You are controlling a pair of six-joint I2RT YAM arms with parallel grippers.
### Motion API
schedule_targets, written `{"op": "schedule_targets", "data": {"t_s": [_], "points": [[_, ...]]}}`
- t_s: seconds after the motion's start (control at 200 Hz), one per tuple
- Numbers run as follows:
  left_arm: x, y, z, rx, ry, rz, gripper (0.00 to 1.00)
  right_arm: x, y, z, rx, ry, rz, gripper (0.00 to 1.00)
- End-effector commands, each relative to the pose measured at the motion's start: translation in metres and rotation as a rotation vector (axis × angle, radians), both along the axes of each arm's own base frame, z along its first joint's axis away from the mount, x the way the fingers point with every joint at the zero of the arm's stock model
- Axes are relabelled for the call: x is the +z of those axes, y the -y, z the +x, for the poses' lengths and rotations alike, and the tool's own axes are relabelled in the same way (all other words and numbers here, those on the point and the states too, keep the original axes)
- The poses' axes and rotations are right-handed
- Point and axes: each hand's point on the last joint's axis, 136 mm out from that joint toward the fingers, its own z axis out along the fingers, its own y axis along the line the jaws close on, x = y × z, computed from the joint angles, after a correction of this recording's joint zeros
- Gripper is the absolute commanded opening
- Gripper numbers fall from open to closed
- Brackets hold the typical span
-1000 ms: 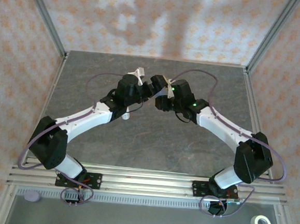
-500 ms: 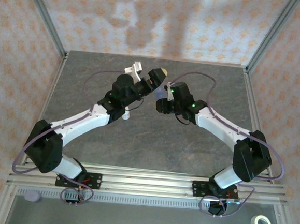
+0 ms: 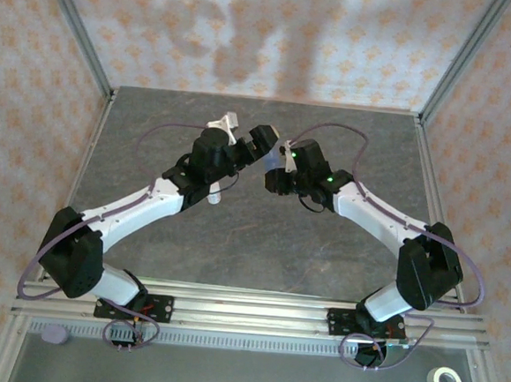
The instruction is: Sort the pills into containers
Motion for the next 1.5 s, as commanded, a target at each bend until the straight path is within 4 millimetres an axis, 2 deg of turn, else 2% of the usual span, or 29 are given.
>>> {"op": "schedule_targets", "data": {"t_s": [0.0,0.916,1.211,1.492], "points": [[-0.008,0.005,0.004,-0.021,-0.024,-0.020,0.99,0.020,-0.004,0.005,-0.004,0.019,0.041,0.32],[-0.009,0.020,0.015,-0.037,-0.033,-0.079,1.00,0.018,-0.005,0.005,-0.009,0.015,0.054,0.32],[0.004,0.026,0.016,-0.048,-0.013,-0.098,0.99,0.009,-0.004,0.005,-0.013,0.003,0.039,0.32],[0.020,0.040,0.011,-0.082,0.003,-0.163,0.99,0.003,-0.005,0.007,-0.018,-0.005,0.036,0.32]]}}
